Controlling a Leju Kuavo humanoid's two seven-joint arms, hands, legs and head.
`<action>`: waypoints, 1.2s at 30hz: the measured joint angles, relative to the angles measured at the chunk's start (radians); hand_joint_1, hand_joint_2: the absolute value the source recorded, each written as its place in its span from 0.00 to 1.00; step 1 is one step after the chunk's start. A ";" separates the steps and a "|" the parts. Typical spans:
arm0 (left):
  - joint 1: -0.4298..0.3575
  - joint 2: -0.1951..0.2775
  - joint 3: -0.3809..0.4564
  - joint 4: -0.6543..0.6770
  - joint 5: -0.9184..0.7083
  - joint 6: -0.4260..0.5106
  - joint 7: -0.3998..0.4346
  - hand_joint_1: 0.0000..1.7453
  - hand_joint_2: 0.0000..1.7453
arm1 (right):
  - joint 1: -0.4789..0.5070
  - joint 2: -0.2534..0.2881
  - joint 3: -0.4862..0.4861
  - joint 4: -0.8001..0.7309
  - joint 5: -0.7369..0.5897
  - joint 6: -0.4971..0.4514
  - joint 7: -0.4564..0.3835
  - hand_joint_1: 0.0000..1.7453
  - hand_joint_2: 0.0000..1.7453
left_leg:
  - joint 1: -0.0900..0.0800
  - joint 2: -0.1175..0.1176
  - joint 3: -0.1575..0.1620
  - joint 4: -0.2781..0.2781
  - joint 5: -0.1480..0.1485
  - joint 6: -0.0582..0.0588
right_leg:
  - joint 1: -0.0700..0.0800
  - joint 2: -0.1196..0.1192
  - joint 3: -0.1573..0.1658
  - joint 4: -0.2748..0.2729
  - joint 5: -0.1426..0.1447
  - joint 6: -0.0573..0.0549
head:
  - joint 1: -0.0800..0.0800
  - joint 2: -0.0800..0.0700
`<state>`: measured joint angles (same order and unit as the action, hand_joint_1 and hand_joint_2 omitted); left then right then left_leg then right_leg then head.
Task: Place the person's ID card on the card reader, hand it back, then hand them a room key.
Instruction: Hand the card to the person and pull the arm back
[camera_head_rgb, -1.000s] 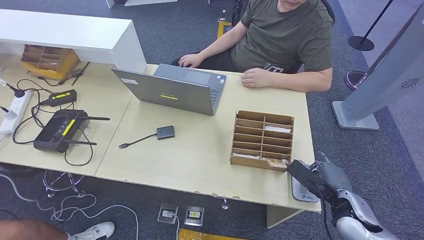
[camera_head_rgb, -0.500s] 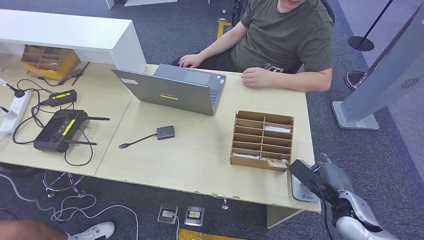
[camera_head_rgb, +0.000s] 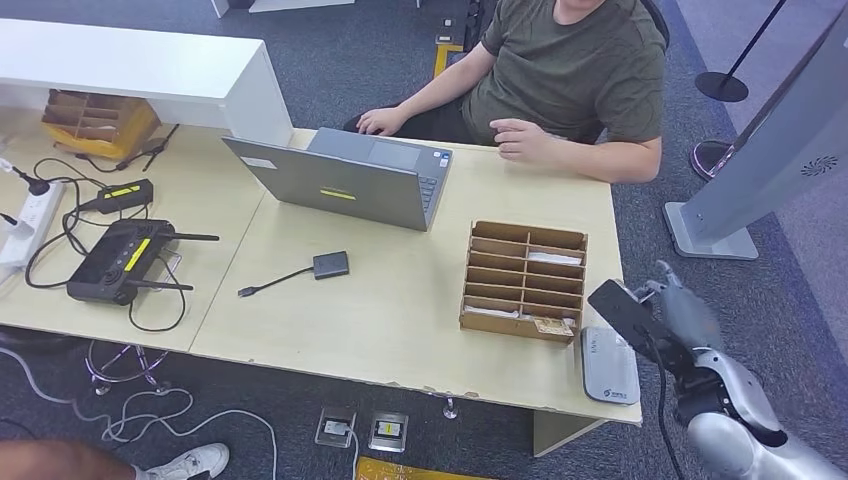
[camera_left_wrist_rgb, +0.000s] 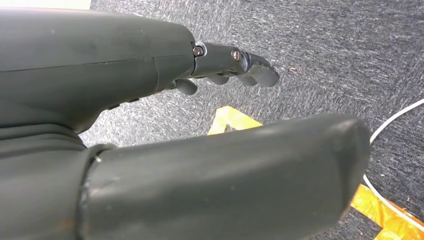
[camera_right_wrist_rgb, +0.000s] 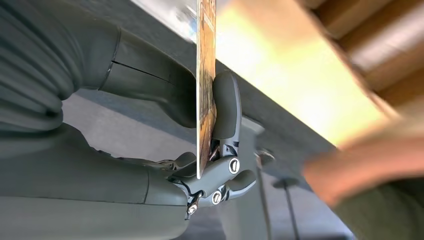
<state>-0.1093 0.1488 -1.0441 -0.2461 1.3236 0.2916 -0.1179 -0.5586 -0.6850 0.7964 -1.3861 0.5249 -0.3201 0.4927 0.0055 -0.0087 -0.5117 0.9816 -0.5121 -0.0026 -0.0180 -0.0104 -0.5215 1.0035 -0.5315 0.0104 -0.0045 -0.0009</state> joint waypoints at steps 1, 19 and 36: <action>0.000 0.000 0.000 0.000 0.000 0.000 0.000 0.00 0.00 | -0.017 -0.007 -0.009 -0.029 0.003 0.009 0.007 1.00 1.00 | 0.000 0.000 0.000 0.000 0.000 0.000 | 0.000 0.000 0.000 0.000 0.000 0.000 | 0.000 0.000; 0.000 -0.012 -0.004 0.001 -0.022 -0.007 0.007 0.00 0.00 | -0.124 -0.062 -0.059 -0.239 0.100 0.193 0.060 1.00 1.00 | 0.000 0.000 0.000 0.000 0.000 0.000 | 0.000 0.000 0.000 0.000 0.000 0.000 | 0.000 0.000; -0.002 -0.021 -0.006 0.001 -0.032 -0.015 0.020 0.00 0.00 | -0.212 0.064 0.006 -0.084 0.151 0.211 0.007 1.00 1.00 | 0.000 0.000 -0.001 0.000 0.000 0.000 | 0.000 -0.001 0.000 0.000 0.000 0.000 | 0.000 0.000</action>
<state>-0.1112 0.1283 -1.0498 -0.2449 1.2921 0.2764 -0.0980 -0.7706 -0.6213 0.8026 -1.4697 0.6764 -0.1095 0.4996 0.0056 -0.0091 -0.5126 0.9817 -0.5119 -0.0027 -0.0178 -0.0110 -0.5212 1.0039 -0.5315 0.0104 -0.0045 -0.0008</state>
